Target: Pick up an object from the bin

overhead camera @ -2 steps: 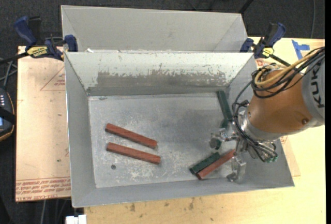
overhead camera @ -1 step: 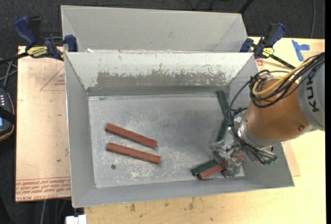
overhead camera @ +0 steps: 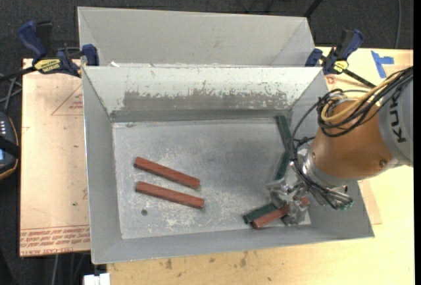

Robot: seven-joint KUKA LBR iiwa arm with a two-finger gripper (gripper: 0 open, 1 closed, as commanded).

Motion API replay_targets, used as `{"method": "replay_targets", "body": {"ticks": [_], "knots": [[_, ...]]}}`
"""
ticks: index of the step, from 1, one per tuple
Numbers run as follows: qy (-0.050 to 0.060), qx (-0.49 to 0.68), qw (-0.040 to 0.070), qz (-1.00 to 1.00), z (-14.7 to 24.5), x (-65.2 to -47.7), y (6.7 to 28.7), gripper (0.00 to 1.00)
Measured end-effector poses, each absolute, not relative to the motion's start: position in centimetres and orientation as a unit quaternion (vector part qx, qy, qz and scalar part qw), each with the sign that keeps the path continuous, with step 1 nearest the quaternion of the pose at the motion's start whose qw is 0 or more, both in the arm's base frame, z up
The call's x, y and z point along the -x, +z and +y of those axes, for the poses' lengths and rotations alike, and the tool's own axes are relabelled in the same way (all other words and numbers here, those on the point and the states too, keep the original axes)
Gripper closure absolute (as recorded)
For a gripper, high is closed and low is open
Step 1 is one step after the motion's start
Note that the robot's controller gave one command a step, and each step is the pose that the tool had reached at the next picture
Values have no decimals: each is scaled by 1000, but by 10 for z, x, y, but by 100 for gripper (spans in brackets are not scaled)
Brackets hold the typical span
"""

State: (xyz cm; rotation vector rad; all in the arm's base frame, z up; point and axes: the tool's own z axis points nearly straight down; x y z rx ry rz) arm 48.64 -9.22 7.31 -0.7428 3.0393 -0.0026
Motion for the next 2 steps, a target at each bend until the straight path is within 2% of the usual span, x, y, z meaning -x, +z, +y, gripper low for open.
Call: {"method": "replay_targets", "body": {"ticks": [1,2], "knots": [[0,248,2,969,-76,-482,210,100],[1,248,1,969,-77,-482,209,0]]}}
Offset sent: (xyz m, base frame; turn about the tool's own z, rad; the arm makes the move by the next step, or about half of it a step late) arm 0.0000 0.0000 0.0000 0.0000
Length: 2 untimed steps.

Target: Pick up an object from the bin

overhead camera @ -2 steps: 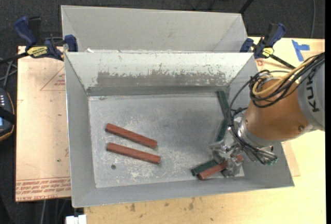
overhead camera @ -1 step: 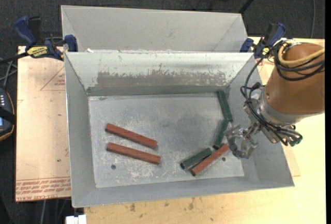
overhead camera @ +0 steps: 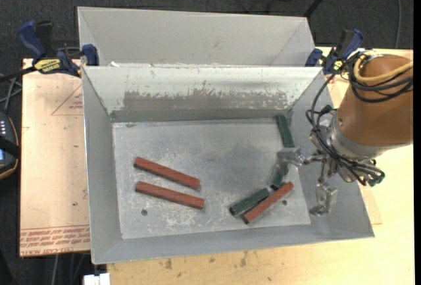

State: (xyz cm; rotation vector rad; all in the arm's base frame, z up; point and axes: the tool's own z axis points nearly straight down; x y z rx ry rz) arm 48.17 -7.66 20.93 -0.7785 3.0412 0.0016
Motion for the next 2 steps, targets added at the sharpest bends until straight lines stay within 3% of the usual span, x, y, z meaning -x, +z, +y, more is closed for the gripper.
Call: {"method": "replay_targets", "body": {"ticks": [1,2], "knots": [[1,248,1,969,-77,-482,209,0],[-1,279,4,960,-73,-489,163,0]]}}
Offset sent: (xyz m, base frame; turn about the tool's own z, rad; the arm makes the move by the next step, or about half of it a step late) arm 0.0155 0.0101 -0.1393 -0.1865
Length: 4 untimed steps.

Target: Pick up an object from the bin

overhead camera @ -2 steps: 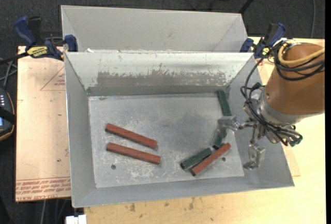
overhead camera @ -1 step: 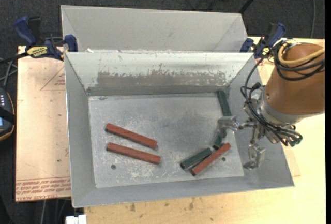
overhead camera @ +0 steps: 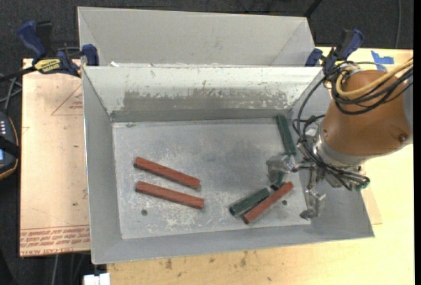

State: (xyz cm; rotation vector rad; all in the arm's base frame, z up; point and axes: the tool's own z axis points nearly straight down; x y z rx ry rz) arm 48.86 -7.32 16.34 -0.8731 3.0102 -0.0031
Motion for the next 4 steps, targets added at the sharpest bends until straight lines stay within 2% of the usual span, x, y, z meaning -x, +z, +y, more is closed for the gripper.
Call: {"method": "replay_targets", "body": {"ticks": [1,2,4], "knots": [[-1,368,2,930,-54,-489,108,0],[0,483,4,876,-51,-511,73,100],[0,483,4,876,-51,-511,73,100]]}}
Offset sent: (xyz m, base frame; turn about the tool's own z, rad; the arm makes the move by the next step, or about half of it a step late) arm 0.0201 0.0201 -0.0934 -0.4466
